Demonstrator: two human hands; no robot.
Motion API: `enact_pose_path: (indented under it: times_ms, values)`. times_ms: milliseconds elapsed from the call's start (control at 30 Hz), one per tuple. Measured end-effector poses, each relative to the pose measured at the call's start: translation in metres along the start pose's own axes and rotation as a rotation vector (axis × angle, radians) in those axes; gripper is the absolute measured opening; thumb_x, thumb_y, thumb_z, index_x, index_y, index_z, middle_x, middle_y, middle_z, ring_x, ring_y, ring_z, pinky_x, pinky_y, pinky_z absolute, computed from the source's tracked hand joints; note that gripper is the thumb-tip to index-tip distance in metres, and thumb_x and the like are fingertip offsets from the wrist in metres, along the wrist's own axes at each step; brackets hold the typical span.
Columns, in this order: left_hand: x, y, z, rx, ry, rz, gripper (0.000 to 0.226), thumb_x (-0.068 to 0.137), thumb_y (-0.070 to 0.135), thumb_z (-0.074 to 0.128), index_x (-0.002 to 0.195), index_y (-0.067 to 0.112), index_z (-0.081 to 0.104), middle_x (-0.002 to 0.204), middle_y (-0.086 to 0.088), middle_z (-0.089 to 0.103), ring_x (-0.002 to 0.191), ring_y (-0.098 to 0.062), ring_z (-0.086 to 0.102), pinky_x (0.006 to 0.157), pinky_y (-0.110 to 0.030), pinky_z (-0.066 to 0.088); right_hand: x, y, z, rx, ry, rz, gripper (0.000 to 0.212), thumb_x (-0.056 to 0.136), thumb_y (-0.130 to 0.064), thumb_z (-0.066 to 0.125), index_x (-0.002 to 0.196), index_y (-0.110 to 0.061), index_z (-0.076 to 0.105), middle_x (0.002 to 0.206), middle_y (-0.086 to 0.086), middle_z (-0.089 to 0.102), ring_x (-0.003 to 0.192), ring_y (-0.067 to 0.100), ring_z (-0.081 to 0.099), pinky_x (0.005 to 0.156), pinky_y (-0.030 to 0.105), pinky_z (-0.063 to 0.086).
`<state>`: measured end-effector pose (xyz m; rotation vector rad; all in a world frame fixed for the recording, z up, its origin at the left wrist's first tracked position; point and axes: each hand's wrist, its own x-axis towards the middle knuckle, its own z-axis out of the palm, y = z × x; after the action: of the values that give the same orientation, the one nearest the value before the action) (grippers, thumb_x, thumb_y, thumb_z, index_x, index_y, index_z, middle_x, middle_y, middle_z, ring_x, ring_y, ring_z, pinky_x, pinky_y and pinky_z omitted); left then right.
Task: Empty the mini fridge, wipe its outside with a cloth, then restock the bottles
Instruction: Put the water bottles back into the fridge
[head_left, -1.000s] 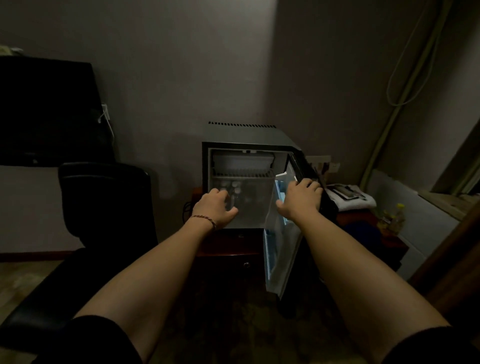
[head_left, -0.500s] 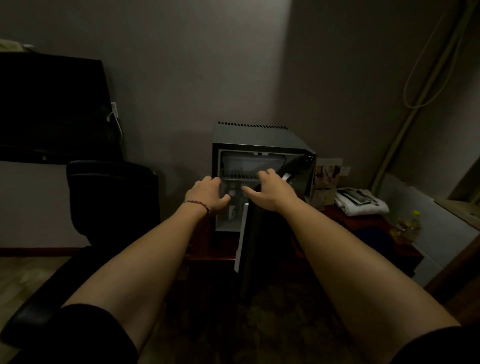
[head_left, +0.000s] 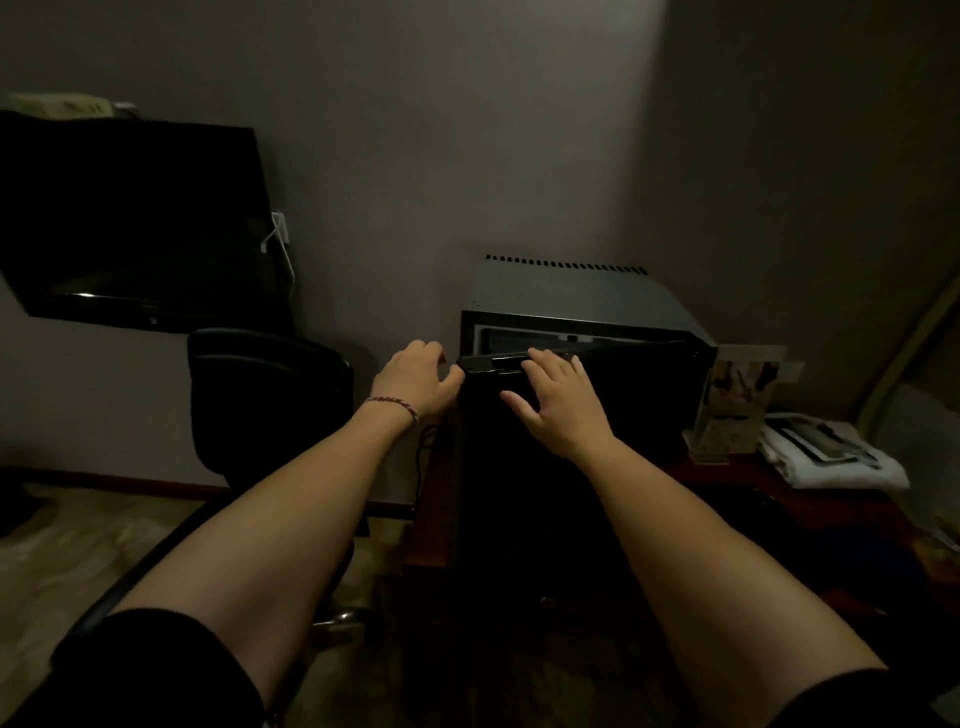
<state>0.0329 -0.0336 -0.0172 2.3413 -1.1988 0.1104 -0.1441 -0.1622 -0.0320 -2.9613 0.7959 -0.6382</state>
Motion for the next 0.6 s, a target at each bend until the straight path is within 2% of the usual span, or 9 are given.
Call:
enact_pose_path:
  times_ms: [133, 267, 433, 600]
  values:
    - [0.025, -0.009, 0.011, -0.007, 0.022, -0.071, 0.042, 0.093, 0.054, 0.048, 0.113, 0.018, 0.06, 0.113, -0.004, 0.057, 0.1, -0.024, 0.057, 0.083, -0.037, 0.05, 0.034, 0.001, 0.02, -0.066, 0.008, 0.003, 0.074, 0.097, -0.062, 0.04, 0.154, -0.014, 0.032, 0.163, 0.006, 0.027, 0.152, 0.025, 0.018, 0.125, 0.046, 0.006]
    - [0.038, -0.013, 0.029, 0.015, 0.024, -0.076, 0.04, 0.094, 0.053, 0.046, 0.111, 0.019, 0.06, 0.111, -0.002, 0.056, 0.095, -0.019, 0.055, 0.078, -0.034, 0.048, 0.06, 0.004, 0.035, -0.092, -0.007, 0.037, 0.081, 0.097, -0.065, 0.032, 0.157, -0.011, 0.024, 0.165, 0.01, 0.019, 0.153, 0.027, 0.011, 0.125, 0.046, 0.002]
    - [0.055, -0.016, 0.035, -0.008, -0.006, -0.079, 0.044, 0.093, 0.057, 0.044, 0.11, 0.02, 0.06, 0.113, -0.003, 0.057, 0.101, -0.023, 0.057, 0.085, -0.038, 0.05, 0.08, 0.0, 0.042, -0.117, -0.034, 0.099, 0.087, 0.096, -0.07, 0.027, 0.158, -0.008, 0.018, 0.166, 0.012, 0.012, 0.153, 0.029, 0.007, 0.125, 0.048, 0.0]
    - [0.069, -0.018, 0.03, -0.028, -0.04, -0.039, 0.048, 0.092, 0.06, 0.044, 0.113, 0.019, 0.059, 0.113, -0.002, 0.056, 0.1, -0.022, 0.057, 0.085, -0.037, 0.05, 0.08, 0.002, 0.042, -0.16, -0.08, 0.103, 0.09, 0.095, -0.071, 0.029, 0.159, -0.01, 0.008, 0.167, 0.011, 0.003, 0.154, 0.028, -0.001, 0.124, 0.047, -0.004]
